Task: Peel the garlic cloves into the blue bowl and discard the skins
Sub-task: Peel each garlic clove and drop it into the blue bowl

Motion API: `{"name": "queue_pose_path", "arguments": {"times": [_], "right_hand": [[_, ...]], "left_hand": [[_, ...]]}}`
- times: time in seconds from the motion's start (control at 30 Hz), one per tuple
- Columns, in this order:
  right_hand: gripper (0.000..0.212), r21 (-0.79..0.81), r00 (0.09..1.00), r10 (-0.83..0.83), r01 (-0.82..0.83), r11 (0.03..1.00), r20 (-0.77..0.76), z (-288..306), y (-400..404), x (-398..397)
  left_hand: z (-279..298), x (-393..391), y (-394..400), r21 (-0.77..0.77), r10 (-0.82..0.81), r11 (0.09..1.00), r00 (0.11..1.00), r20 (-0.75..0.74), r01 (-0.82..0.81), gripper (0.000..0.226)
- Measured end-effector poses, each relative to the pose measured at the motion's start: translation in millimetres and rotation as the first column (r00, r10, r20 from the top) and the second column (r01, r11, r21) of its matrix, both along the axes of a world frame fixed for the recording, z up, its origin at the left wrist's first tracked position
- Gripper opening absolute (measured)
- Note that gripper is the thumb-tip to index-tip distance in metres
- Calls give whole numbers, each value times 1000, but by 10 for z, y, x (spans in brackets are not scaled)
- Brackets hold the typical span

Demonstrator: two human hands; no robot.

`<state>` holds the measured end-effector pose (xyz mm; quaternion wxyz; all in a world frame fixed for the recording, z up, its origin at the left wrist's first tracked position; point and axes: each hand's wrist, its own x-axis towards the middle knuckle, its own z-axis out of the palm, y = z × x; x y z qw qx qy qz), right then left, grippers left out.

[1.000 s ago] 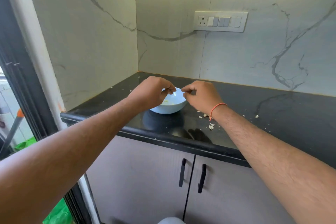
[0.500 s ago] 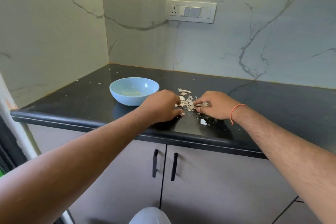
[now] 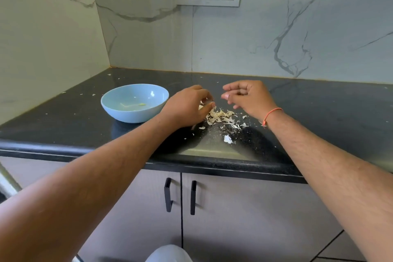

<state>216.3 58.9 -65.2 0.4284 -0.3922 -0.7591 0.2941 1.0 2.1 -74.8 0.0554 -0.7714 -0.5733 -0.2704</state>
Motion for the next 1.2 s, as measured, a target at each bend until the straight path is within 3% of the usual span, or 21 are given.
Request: {"name": "queue_pose_path", "arguments": {"times": [0.07, 0.17, 0.3, 0.43, 0.57, 0.77, 1.03, 1.2], "right_hand": [[20, 8, 999, -14, 14, 1000, -34, -90, 71, 15], [7, 89, 997, -63, 59, 994, 40, -235, 144, 24], [9, 190, 968, -40, -8, 982, 246, -248, 189, -1], [14, 185, 871, 20, -127, 974, 492, -277, 239, -26], [12, 174, 882, 14, -109, 979, 471, -267, 256, -27], [15, 161, 949, -5, -48, 986, 315, -252, 179, -28], [21, 435, 968, -73, -40, 900, 240, -272, 106, -56], [22, 514, 966, -60, -82, 854, 253, -260, 87, -106]], "left_hand": [[-14, 0, 84, -28, -38, 999, 999, -18, 37, 27], [-141, -32, 200, -44, -30, 999, 999, -25, 29, 28], [-227, -87, 322, -85, 9, 996, 998, 70, -3, 21], [-244, -130, 376, -65, -6, 998, 995, 101, 12, 16], [-254, -129, 398, -36, -35, 999, 992, 121, 39, 11], [-228, -174, 344, 20, -75, 997, 951, 298, 73, 18], [-193, -171, 269, 20, -134, 990, 914, 383, 137, 30], [-200, -145, 280, 8, -202, 972, 811, 548, 237, 39]]}}
